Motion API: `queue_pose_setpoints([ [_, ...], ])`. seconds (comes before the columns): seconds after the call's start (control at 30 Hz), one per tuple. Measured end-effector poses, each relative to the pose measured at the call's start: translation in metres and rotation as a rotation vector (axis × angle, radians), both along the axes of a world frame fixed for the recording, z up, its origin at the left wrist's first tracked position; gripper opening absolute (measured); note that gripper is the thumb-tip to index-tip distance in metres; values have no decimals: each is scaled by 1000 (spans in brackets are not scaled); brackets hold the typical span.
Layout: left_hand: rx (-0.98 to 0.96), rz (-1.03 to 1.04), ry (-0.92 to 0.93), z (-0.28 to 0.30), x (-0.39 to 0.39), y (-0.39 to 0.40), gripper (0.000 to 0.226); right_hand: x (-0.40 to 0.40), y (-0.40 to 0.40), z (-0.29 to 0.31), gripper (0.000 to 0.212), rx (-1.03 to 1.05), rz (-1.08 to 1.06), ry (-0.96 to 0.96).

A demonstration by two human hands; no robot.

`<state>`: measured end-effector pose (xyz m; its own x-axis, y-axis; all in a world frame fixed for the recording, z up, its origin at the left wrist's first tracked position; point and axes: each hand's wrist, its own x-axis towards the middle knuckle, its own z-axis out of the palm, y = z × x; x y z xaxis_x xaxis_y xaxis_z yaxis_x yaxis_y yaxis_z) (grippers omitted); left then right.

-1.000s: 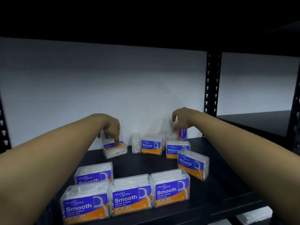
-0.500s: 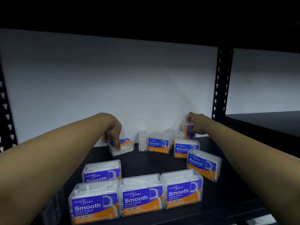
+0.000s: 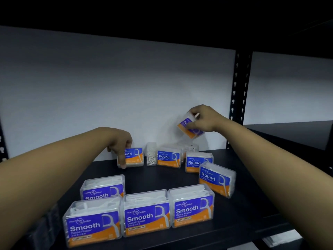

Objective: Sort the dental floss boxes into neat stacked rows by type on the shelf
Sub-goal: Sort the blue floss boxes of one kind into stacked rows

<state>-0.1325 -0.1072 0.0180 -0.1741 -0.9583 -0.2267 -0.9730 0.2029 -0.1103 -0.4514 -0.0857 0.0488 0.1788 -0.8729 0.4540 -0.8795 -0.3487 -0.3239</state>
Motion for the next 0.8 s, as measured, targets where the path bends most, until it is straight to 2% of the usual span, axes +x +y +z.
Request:
queue_pose_setpoints([
  [0.2, -21, -9, 12, -2, -1, 0, 68, 13, 2, -5, 29, 148, 61, 70],
  [0.37, 62, 34, 18, 1, -12, -2, 61, 4, 3, -13, 30, 210, 1, 44],
  [0.47, 37, 20, 61, 10, -27, -3, 62, -9, 7, -20, 30, 215, -51, 10],
  [0.57, -87, -41, 142, 19, -49, -3, 45, -25, 10, -27, 37, 194, -87, -25],
  [0.67, -214, -103, 304, 19, -74, -7, 24, -40, 13, -33, 42, 178, -111, -57],
  [0.73, -199, -193, 403, 15, -88, -8, 21, -48, 15, -38, 43, 171, -107, -85],
  [0.8, -136, -305, 421, 9, -99, -4, 19, -54, 15, -46, 42, 170, -111, -106],
])
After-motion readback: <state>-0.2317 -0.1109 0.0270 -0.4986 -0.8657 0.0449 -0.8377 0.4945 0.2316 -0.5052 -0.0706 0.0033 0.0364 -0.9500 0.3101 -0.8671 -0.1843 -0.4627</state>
